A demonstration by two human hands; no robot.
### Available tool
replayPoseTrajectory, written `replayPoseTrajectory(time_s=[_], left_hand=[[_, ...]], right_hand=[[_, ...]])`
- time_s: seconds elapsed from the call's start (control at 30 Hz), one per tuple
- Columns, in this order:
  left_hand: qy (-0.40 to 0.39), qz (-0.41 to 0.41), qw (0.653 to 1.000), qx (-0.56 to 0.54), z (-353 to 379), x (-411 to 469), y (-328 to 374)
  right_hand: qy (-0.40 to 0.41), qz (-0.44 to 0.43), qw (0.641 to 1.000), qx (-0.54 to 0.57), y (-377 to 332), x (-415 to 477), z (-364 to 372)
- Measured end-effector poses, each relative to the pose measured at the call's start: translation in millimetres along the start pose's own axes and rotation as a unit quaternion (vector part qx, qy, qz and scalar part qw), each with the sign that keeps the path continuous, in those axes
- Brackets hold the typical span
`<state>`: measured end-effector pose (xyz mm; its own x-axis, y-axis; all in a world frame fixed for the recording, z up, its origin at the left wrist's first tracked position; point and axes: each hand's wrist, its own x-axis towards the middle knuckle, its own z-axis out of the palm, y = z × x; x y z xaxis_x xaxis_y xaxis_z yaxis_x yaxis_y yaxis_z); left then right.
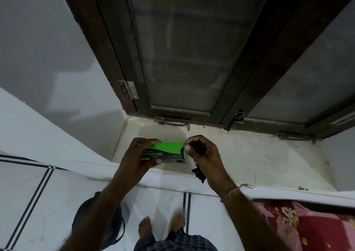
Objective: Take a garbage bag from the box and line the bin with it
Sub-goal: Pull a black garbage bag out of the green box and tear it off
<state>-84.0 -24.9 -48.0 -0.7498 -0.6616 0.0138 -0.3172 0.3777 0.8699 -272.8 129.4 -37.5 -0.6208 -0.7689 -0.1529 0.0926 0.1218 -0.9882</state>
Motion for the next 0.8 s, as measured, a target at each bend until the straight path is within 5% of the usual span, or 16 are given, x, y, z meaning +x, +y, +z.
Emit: replayPoseTrajectory(time_s=[0.1, 0.43, 0.8], left_hand=[[0.025, -0.006, 0.999, 0.019, 8, -3, -2], [0.06, -0.054, 0.984, 0.162, 27, 12, -17], [0.146, -0.024, 0.968, 0.201, 25, -23, 6]], right_hand=[[0.068, 0.022, 0.997, 0.016, 11, -5, 11], [0.107, 0.118, 0.986, -0.048, 41, 18, 33], [0.159, 0.056, 0.985, -0.035, 27, -25, 35]])
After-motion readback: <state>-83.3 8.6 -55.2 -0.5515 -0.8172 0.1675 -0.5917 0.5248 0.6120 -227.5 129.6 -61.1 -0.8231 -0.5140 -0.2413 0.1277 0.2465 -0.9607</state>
